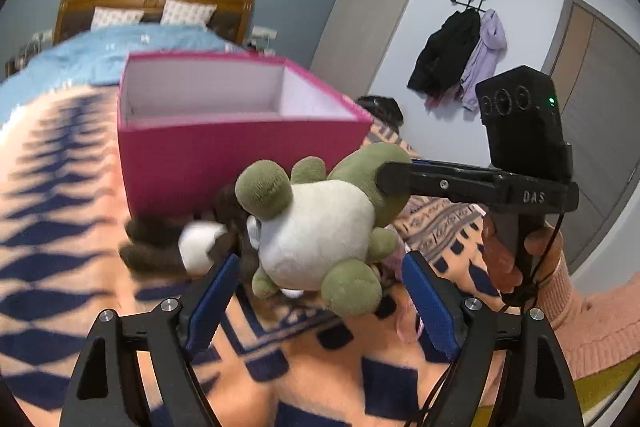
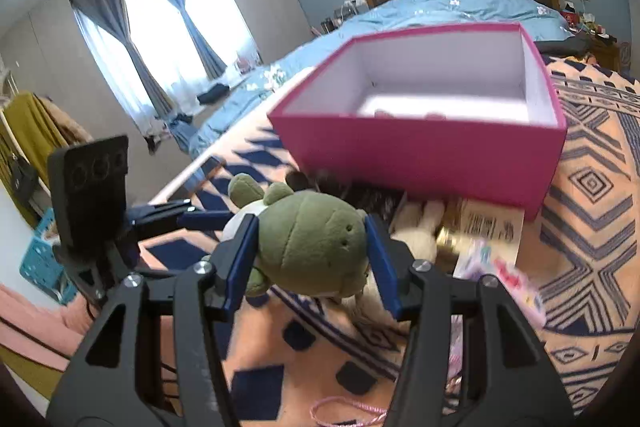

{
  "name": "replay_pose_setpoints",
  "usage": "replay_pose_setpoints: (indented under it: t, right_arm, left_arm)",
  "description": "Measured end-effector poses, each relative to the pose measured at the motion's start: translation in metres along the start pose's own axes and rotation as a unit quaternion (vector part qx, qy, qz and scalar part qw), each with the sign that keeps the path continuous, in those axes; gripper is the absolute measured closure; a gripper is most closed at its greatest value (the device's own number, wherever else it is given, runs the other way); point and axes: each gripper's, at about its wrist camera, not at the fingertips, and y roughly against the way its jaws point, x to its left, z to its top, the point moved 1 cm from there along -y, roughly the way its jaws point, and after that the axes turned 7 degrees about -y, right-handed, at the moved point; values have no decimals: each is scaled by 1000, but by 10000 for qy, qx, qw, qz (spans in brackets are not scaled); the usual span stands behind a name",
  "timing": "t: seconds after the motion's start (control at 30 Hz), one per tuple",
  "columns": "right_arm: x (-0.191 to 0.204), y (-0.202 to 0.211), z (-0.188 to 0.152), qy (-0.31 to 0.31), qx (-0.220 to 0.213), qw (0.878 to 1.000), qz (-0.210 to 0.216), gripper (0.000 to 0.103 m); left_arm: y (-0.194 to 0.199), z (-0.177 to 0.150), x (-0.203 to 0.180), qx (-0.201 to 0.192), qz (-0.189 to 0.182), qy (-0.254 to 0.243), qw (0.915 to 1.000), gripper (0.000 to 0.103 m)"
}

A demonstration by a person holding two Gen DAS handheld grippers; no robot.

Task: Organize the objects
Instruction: 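Lift the green plush with the right gripper toward the box, then lower the green plush into the pink box and open the right gripper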

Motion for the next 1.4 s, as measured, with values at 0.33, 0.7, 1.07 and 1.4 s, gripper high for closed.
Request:
replay_pose_setpoints:
  t: [0.33, 0.7, 1.07, 1.4]
  right_arm:
    - [3, 4, 63, -4, -475, 9986, 237, 47]
    - [-9, -14, 144, -101, -745, 9961, 469, 47]
    - [-54, -72, 168, -597, -245, 9972, 382, 47]
    - [-70, -127, 162, -675, 585, 9958, -208, 44]
  left_arm:
    - [-9, 69, 16, -108, 527, -294, 9981, 35]
    - [-18, 132, 57, -175, 857, -236, 9959, 36]
    - [-74, 131, 105, 529, 952, 164, 9939, 36]
    - [-100, 123, 130, 904, 1391, 454, 9851, 36]
